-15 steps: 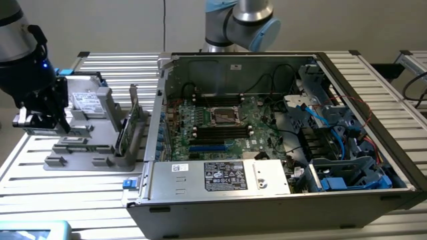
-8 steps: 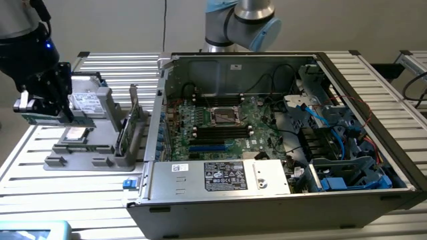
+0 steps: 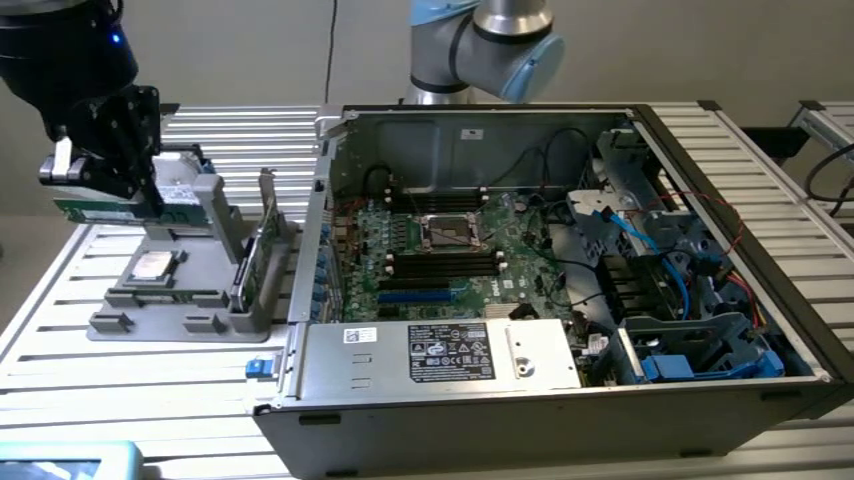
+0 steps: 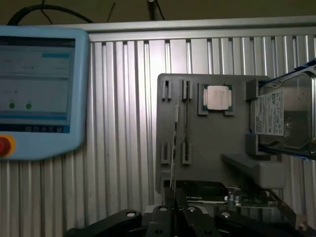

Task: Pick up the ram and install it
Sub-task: 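Pick up the ram and move it above insertion slot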

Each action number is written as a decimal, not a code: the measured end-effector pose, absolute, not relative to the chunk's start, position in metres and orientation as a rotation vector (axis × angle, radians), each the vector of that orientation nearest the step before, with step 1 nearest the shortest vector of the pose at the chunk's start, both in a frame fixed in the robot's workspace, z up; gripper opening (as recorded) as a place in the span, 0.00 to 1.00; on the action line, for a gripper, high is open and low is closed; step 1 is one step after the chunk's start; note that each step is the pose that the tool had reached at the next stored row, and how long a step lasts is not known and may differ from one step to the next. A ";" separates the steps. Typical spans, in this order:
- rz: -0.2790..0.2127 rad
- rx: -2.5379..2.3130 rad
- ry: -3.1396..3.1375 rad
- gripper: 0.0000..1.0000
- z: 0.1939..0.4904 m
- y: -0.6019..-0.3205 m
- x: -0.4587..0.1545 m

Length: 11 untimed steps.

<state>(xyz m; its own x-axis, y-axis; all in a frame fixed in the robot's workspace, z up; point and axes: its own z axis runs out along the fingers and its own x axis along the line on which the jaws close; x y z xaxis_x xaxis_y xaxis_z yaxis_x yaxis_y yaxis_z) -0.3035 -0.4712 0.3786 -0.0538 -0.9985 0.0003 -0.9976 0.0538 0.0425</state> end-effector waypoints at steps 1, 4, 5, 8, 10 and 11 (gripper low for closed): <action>-0.048 2.140 -2.259 0.14 0.382 -0.471 -0.299; -0.049 2.141 -2.259 0.14 0.391 -0.471 -0.285; -0.049 2.141 -2.259 0.14 0.394 -0.471 -0.281; -0.050 2.141 -2.260 0.14 0.402 -0.471 -0.267; -0.051 2.142 -2.260 0.14 0.407 -0.471 -0.258; -0.052 2.142 -2.261 0.14 0.409 -0.471 -0.253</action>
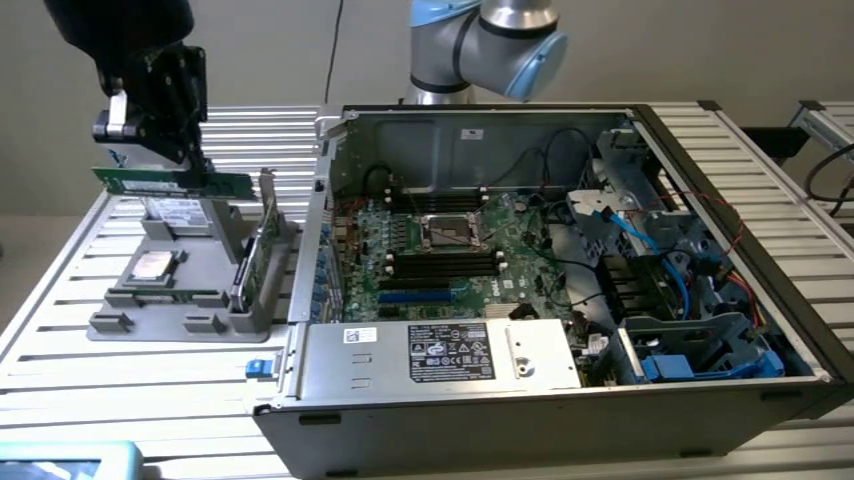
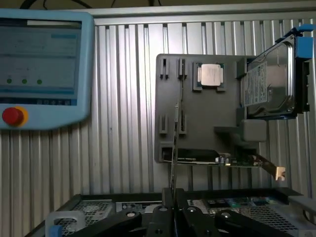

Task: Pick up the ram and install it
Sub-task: 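Pick up the ram and move it above insertion slot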

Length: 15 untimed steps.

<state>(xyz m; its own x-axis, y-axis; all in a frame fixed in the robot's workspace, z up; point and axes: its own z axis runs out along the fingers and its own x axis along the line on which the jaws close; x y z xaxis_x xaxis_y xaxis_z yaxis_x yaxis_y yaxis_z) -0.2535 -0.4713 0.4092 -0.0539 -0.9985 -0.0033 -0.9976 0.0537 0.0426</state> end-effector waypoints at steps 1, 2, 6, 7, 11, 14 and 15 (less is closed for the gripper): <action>-0.052 2.142 -2.261 0.14 0.411 -0.471 -0.249; -0.052 2.142 -2.261 0.14 0.413 -0.471 -0.244; -0.053 2.143 -2.261 0.14 0.417 -0.471 -0.226; -0.054 2.143 -2.261 0.14 0.418 -0.471 -0.222; -0.054 2.143 -2.262 0.14 0.419 -0.471 -0.203; -0.055 2.143 -2.262 0.14 0.419 -0.471 -0.190; -0.057 2.144 -2.263 0.14 0.419 -0.471 -0.185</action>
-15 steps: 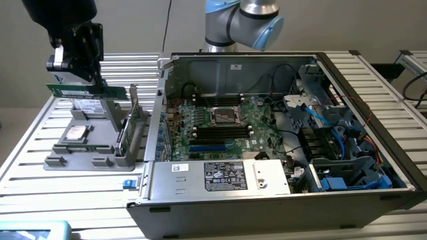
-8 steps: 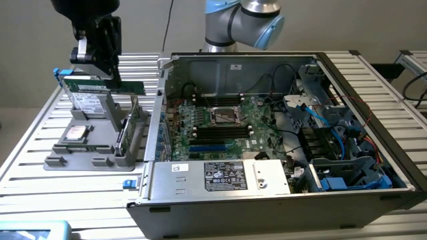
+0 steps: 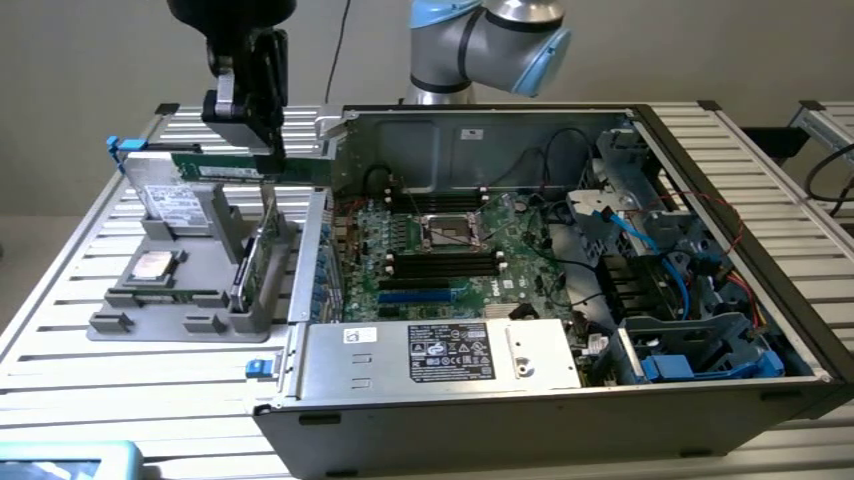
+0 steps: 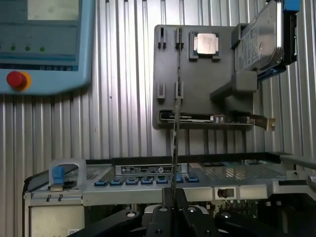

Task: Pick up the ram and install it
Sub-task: 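Pick up the ram and move it above insertion slot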

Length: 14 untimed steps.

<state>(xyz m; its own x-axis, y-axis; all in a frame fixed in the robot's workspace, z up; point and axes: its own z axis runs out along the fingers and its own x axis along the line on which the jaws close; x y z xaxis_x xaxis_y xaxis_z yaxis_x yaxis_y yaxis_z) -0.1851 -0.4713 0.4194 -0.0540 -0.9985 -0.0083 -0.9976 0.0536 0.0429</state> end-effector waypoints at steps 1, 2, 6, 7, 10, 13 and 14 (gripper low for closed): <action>-0.059 2.145 -2.264 0.14 0.419 -0.471 -0.181; -0.060 2.146 -2.264 0.14 0.419 -0.471 -0.176; -0.061 2.147 -2.265 0.14 0.419 -0.471 -0.158; -0.061 2.147 -2.265 0.14 0.419 -0.471 -0.153; -0.061 2.147 -2.265 0.14 0.418 -0.471 -0.140; -0.061 2.147 -2.265 0.14 0.418 -0.470 -0.126; -0.061 2.147 -2.265 0.14 0.418 -0.470 -0.121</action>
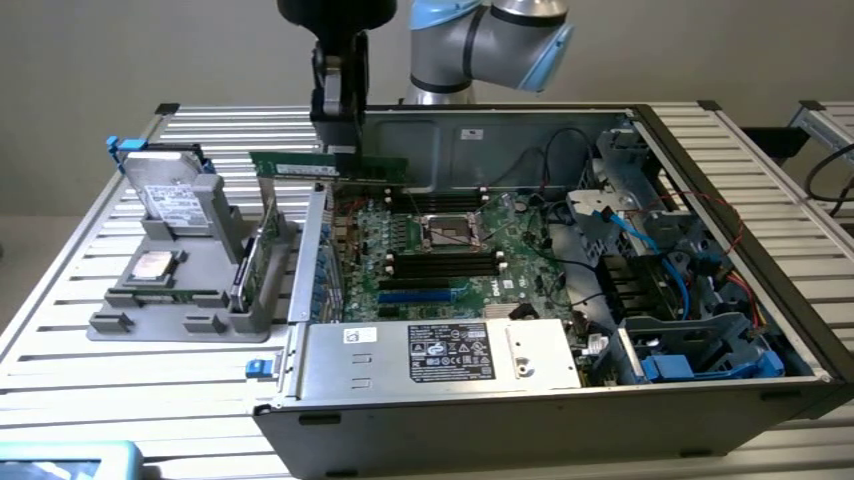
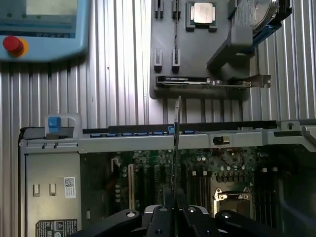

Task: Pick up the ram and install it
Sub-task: 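Pick up the ram and move it above insertion slot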

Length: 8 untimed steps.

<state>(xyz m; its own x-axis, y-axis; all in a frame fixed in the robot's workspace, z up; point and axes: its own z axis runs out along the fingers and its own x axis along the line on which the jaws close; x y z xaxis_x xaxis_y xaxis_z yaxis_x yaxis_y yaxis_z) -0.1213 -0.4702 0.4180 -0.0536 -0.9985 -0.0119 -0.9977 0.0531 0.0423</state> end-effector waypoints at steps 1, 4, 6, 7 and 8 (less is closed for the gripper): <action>-0.061 2.147 -2.265 0.14 0.418 -0.470 -0.117; -0.061 2.147 -2.265 0.14 0.417 -0.469 -0.103; -0.061 2.147 -2.265 0.14 0.417 -0.469 -0.094; -0.061 2.147 -2.265 0.14 0.416 -0.468 -0.090; -0.061 2.147 -2.264 0.14 0.416 -0.468 -0.085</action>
<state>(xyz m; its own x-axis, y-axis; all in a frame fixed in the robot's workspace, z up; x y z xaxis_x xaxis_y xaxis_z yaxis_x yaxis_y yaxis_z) -0.0852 -0.4675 0.4160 -0.0534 -0.9985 -0.0119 -0.9977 0.0529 0.0422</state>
